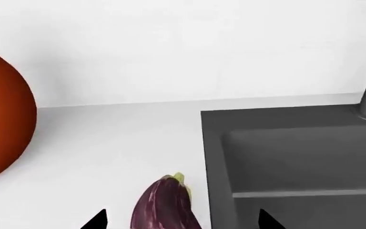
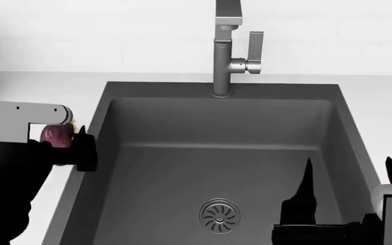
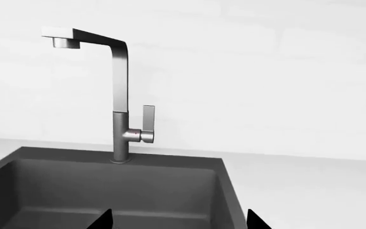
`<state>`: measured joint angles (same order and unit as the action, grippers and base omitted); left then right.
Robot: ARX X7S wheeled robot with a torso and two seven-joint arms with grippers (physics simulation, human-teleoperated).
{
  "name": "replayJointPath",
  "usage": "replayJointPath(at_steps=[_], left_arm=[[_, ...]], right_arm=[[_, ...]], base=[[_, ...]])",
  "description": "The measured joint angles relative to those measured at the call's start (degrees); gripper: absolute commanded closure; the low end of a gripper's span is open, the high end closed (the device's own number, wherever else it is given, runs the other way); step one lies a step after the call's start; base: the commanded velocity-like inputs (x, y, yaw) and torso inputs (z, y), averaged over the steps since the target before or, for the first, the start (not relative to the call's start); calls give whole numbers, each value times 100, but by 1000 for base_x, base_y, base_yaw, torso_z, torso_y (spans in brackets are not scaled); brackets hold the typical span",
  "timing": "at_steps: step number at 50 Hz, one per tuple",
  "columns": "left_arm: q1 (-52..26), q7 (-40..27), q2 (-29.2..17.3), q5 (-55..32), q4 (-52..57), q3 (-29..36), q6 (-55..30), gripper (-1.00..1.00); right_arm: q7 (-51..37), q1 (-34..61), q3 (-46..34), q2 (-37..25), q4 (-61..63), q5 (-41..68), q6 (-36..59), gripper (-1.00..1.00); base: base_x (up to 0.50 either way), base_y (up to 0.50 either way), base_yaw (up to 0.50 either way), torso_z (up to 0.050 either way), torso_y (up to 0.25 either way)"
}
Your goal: There is a mixed pile of frozen fruits and vegetables on the counter. Locate all the frozen vegetables and place the items in a bowl on the counter. Take all the frozen fruits and defrost them in a running sink.
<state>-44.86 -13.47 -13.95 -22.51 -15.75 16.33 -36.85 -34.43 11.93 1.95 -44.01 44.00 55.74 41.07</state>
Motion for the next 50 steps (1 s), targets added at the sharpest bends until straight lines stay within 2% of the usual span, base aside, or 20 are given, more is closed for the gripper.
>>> replayJointPath(at_steps=[12,20,21,27,33,40,50], left_arm=[[-335,104,246,287,-1492,161,715,-100],[-371,132,305,314,-1965,174,925,-100],[-371,124,307,291,-1976,175,938,100],[-296,30,266,295,-1702,131,795,100],[-123,-128,158,210,-983,70,479,100],[312,-381,-97,-47,428,-69,-77,100],[1139,-760,-693,-881,2912,-728,-1124,100]], right_arm=[[24,-22,-16,2,-53,-10,-25,-100],[39,-34,-38,9,-83,-31,-42,-100],[42,-36,-43,11,-91,-36,-45,-100],[61,-30,-85,26,-133,-73,-56,-100],[86,-21,-136,44,-182,-116,-67,-100],[115,-18,-187,62,-232,-164,-86,-100],[103,-1,-222,61,-229,-180,-79,-100]], base=[[0,0,0,0,0],[0,0,0,0,0],[0,0,0,0,0],[0,0,0,0,0],[0,0,0,0,0],[0,0,0,0,0],[0,0,0,0,1]])
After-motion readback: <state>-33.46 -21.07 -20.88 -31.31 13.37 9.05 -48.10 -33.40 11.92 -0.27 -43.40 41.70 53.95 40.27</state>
